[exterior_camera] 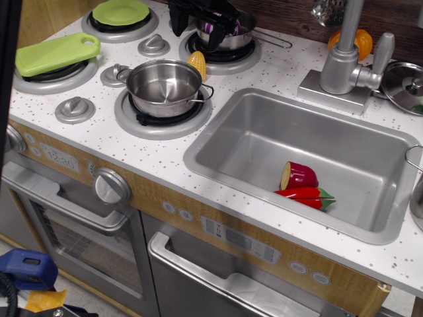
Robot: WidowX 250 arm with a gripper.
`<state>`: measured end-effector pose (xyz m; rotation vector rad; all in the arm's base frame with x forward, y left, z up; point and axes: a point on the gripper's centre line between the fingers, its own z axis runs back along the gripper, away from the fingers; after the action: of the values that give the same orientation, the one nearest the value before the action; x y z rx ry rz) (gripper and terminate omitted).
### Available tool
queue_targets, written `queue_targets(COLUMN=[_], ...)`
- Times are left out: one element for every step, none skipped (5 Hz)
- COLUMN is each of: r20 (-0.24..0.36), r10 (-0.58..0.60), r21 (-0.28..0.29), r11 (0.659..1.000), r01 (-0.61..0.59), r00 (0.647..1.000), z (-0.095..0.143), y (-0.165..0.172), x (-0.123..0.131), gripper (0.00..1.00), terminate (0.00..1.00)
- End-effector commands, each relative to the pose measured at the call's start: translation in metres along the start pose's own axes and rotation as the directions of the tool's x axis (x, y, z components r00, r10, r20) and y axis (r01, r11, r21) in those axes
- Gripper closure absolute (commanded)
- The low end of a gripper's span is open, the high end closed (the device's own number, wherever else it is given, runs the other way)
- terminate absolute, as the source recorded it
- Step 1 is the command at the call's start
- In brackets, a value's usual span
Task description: Put corn in pan which is on stove
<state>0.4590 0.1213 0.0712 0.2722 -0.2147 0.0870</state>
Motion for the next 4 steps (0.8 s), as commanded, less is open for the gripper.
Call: queue_targets(r20=[0.0,0.017,0.016,0.024], r10=[0.0,-0.006,-0.001,0.007], r21=[0.0,-0.036,-0.063,-0.068], r11=[1.0,0.999,0.998,0.998], r01=[0.0,0.007,0.002,-0.006], r00=[1.0,1.0,1.0,1.0], z=[0.0,-0.016,-0.022,-0.028], y=[0.0,0.003,0.004,0.003], x=[0.0,0.008,0.008,0.005], gripper=[0.0,0.0,0.0,0.0], terminate=[0.0,0.0,0.0,0.0])
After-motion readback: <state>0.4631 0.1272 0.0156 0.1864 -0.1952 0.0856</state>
